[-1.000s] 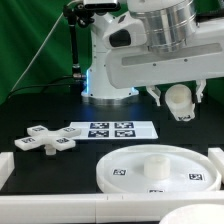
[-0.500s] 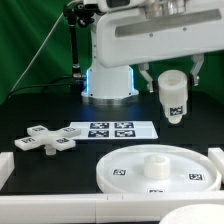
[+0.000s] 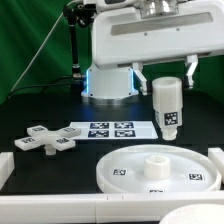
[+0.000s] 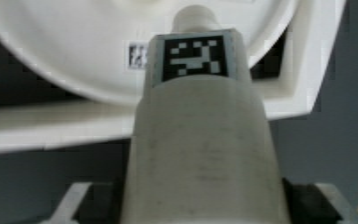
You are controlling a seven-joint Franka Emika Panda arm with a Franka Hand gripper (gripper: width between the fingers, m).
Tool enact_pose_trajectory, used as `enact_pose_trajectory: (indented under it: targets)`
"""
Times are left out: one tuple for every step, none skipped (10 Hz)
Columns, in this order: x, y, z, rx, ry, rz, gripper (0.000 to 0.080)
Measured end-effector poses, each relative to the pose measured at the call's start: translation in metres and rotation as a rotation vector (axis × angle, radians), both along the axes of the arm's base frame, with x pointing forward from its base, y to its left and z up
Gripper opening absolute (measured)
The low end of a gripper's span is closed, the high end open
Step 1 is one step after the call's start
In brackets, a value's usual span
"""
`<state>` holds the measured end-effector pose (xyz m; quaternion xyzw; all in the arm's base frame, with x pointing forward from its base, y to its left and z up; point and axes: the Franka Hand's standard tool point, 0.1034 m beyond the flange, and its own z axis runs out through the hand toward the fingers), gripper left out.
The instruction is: Assemble round table
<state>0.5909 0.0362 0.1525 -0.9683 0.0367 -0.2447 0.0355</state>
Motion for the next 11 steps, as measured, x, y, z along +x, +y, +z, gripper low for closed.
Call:
enact_pose_trajectory:
  targets:
    - [-0.003, -0.003, -0.002, -0.006, -0.018, -0.005, 0.0409]
    - [-0.004, -0.001, -0.004, -0.002, 0.005, 0.0, 0.0409]
    - [-0.004, 0.0, -0.005, -0.007, -0.002, 0.007, 0.0409]
    - [-0.007, 0.004, -0.011, -0.022, -0.01, 0.033, 0.0409]
    - [-0.012, 0.008, -0.017, -0.053, -0.001, 0.094, 0.0409]
    - [-0.013, 0.01, -0.019, -0.062, -0.001, 0.114, 0.0409]
    - [-0.012, 0.009, -0.019, -0.061, -0.002, 0.109, 0.0409]
    - [-0.012, 0.009, -0.019, -0.061, -0.002, 0.109, 0.0409]
    - [-0.012, 0.009, -0.019, -0.061, -0.001, 0.109, 0.0409]
    - [-0.012, 0.008, -0.02, -0.071, -0.005, 0.122, 0.0409]
    - [-0.014, 0.003, -0.026, -0.089, -0.01, 0.141, 0.0409]
